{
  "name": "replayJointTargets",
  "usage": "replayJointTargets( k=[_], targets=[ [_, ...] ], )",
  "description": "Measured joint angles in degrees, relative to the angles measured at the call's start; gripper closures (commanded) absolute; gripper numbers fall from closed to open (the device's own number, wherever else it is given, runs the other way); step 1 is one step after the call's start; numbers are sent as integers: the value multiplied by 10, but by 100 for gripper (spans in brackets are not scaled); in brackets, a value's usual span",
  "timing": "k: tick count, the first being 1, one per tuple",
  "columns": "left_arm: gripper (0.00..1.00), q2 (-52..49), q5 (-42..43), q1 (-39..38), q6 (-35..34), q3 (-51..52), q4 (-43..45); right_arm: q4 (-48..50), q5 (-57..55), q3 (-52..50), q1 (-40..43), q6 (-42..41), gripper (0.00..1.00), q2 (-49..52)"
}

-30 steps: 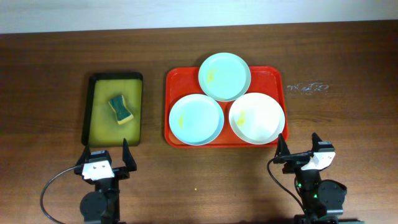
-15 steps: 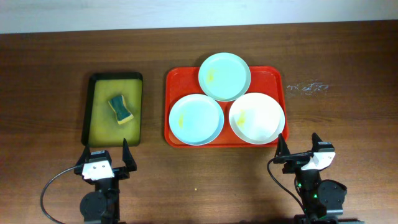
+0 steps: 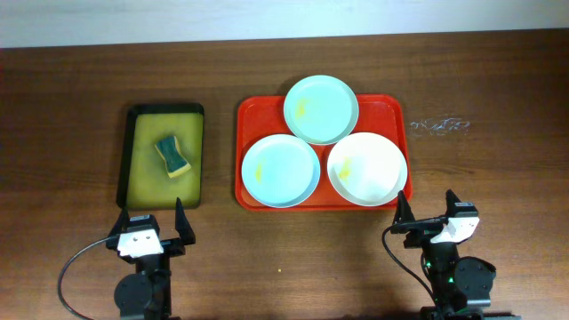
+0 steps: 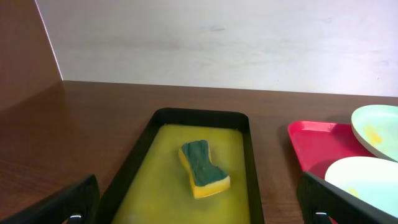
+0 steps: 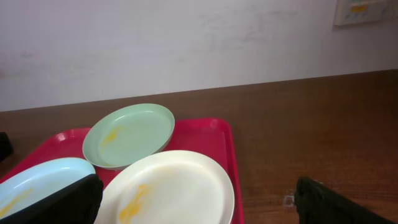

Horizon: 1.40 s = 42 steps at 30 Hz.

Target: Clean dirty plates on tray and stack at the side

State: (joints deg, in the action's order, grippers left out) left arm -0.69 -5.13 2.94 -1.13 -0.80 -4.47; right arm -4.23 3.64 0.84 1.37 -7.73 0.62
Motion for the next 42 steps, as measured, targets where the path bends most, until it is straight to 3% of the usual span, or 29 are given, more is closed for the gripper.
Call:
replayJointTargets(
  k=[7,12,13,15,17,19,21,23,25,26,27,30,31,32,34,37,39,42],
  targets=[
    [1,0,2,0,0,0,0,0,0,0,0,0,1,0],
    [1,0,157,0,0,0,9,0,0,0,0,0,1,0],
    [1,0,223,2,0,1,26,0,0,0,0,0,1,0],
    [1,-1,403,1,0,3,119,0,0,0,0,0,1,0],
    [1,1,598,2,2,1,319,0,0,0,0,0,1,0],
    [1,0,676,1,-6,2,450,0,0,0,0,0,1,0],
    [1,2,679,1,-29,0,487,0,0,0,0,0,1,0],
    [1,2,611,1,-38,-17,386,0,0,0,0,0,1,-1],
    [1,-29,498,2,-45,-104,125,1,0,0,0,0,1,-1],
    [1,-67,476,2,-40,-166,66,0,0,0,0,0,1,0],
    [1,-104,500,2,-35,-224,78,0,0,0,0,0,1,0],
    [1,-127,532,1,-28,-271,161,0,0,0,0,0,1,0],
    [1,-134,521,1,-28,-281,129,0,0,0,0,0,1,0],
    [1,-172,472,1,-30,-330,-4,0,0,0,0,0,1,0],
    [1,-287,421,1,-27,-429,-165,0,0,0,0,0,1,0],
    [1,-431,434,1,-24,-542,-225,0,0,0,0,0,1,0],
    [1,-504,337,0,-51,-606,-311,0,0,0,0,0,1,0],
    [1,-733,217,1,-76,-781,-483,0,0,0,0,0,1,0]
  ],
)
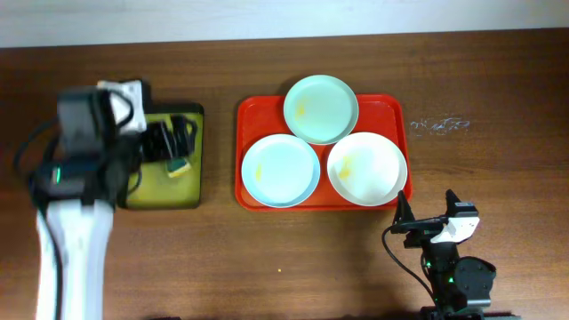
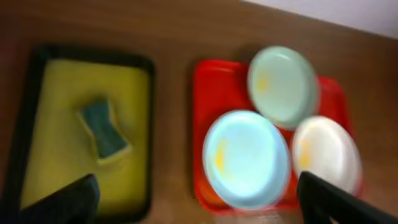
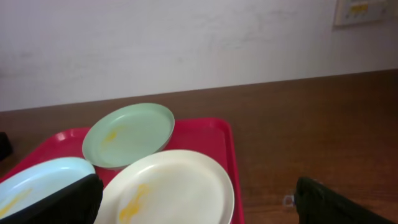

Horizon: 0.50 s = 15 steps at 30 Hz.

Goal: Clean dirty plates on tray and stack at the side
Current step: 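Grasp the green-yellow sponge in the black tray with the left gripper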

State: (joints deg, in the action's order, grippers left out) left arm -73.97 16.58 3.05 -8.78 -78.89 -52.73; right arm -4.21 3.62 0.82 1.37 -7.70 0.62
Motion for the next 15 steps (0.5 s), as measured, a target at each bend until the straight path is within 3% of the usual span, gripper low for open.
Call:
replayJointTargets(
  k=[2,5,10,12,15],
  targets=[
    [1,-130,-9,0,-3,-74,-19,0,0,0,0,0,1,0],
    [1,-244,-104,-1,-111,-87,-10,0,0,0,0,0,1,0],
    [0,-371,-176,0,-177,-87,25,0,0,0,0,0,1,0],
    [24,-414,-186,0,-181,-87,27,0,0,0,0,0,1,0],
    [44,-448,-193,3,-185,-87,27,0,0,0,0,0,1,0]
  ],
)
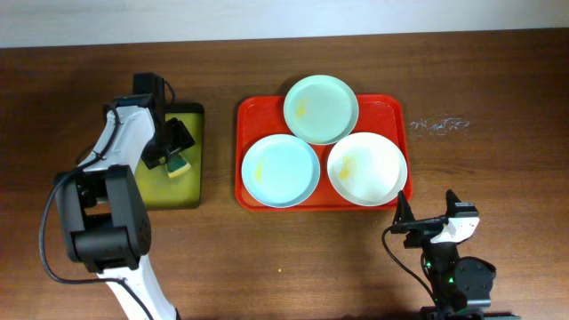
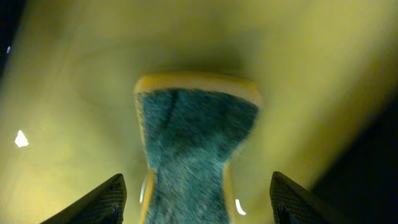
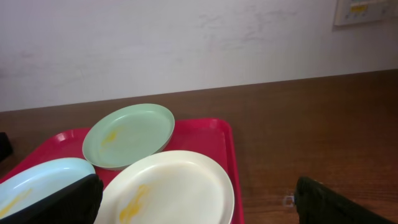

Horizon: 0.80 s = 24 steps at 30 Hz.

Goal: Clean dirty plates on tray and stack at the side
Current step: 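Grasp the green-yellow sponge in the black tray with the left gripper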

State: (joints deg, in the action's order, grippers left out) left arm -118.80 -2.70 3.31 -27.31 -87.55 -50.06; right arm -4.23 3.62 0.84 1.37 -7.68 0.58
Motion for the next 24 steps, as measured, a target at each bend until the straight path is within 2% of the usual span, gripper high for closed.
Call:
replayJointTargets(
  k=[2,4,6,9,13,17,20,22,24],
  targets=[
    [50,-11,-5,7,-2,0,0,0,0,0,0,0,2,0],
    [77,-22,-6,9,-2,0,0,0,0,0,0,0,1,0],
    [98,-34,-5,8,-4,0,1,0,0,0,0,0,1,0],
    [100,-34,-5,8,-6,-3,-5,0,0,0,0,0,1,0],
    [100,-30,-6,9,-6,-66,-89,0,0,0,0,0,1,0],
    [100,38,-6,9,-6,-113,-117,0,0,0,0,0,1,0],
    [100,40,-6,9,-6,-63,-63,0,0,0,0,0,1,0],
    [100,40,-5,9,-6,19,11,0,0,0,0,0,1,0],
    [100,39,-5,9,1,59,22,0,0,0,0,-1,1,0]
  ],
)
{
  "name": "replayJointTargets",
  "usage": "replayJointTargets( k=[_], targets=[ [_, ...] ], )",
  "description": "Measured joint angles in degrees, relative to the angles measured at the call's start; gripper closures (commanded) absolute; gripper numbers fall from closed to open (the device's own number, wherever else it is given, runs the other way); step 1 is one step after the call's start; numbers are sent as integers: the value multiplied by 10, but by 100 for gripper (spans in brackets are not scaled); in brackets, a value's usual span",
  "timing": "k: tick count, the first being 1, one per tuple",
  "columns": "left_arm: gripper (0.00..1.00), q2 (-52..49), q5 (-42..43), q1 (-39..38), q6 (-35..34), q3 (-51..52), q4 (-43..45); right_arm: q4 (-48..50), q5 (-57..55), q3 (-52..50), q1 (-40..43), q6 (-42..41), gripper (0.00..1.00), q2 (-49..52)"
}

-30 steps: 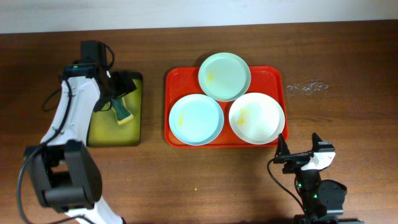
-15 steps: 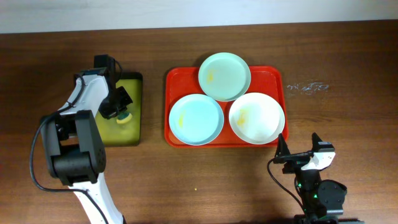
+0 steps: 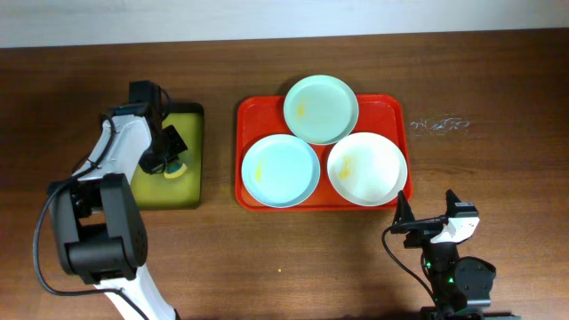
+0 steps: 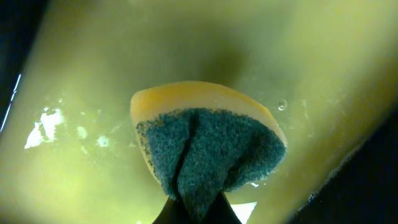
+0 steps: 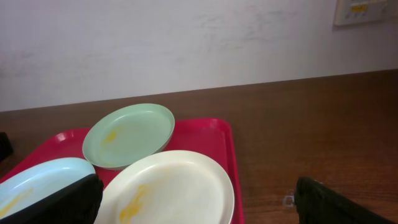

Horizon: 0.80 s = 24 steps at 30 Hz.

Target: Clean dirty plates on tray and stack at the side

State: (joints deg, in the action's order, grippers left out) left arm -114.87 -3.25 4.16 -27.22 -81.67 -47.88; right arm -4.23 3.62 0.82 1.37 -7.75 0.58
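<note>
Three dirty plates with yellow smears lie on the red tray (image 3: 253,116): a green plate (image 3: 321,108) at the back, a light blue plate (image 3: 280,171) front left, a white plate (image 3: 366,167) front right. The yellow-and-green sponge (image 4: 205,137) sits in the black tray of yellow liquid (image 3: 164,191). My left gripper (image 3: 164,156) is shut on the sponge (image 3: 174,167), whose green face folds between the fingertips (image 4: 214,214). My right gripper (image 3: 427,225) rests open at the front edge, the white plate (image 5: 174,186) between its fingers (image 5: 62,199).
Bare brown table lies right of the red tray, with a faint scuffed patch (image 3: 442,125) on it. A white wall stands behind the table. The left arm (image 3: 120,156) reaches up along the left of the black tray.
My left gripper was open with its fingers either side of the sponge; now it is shut, pinching the sponge so it folds. The right arm and the plates have not moved.
Both grippers first rested open at the table's front edge, the sponge lying flat in the black tray. Then my left arm was raised above the black tray. Then its open fingers straddled the sponge, and now they are shut on it.
</note>
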Motion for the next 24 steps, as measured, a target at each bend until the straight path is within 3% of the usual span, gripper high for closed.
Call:
replayJointTargets(
  k=[3,7,10,15,17,18,21,24],
  targets=[
    [100,4,2,0,4,-43,-54,0,0,0,0,0,1,0],
    [100,96,17,-7,15,-88,-73,0,0,0,0,0,1,0],
    [100,76,17,-29,19,-43,-3,0,0,0,0,0,1,0],
    [100,37,2,-19,21,-38,-52,0,0,0,0,0,1,0],
    [100,90,18,-19,22,-65,-73,0,0,0,0,0,1,0],
    [100,135,64,-30,24,-71,-81,0,0,0,0,0,1,0],
    [100,174,159,-137,37,-73,-83,0,0,0,0,0,1,0],
    [100,122,162,-260,31,-33,-32,0,0,0,0,0,1,0]
  ],
)
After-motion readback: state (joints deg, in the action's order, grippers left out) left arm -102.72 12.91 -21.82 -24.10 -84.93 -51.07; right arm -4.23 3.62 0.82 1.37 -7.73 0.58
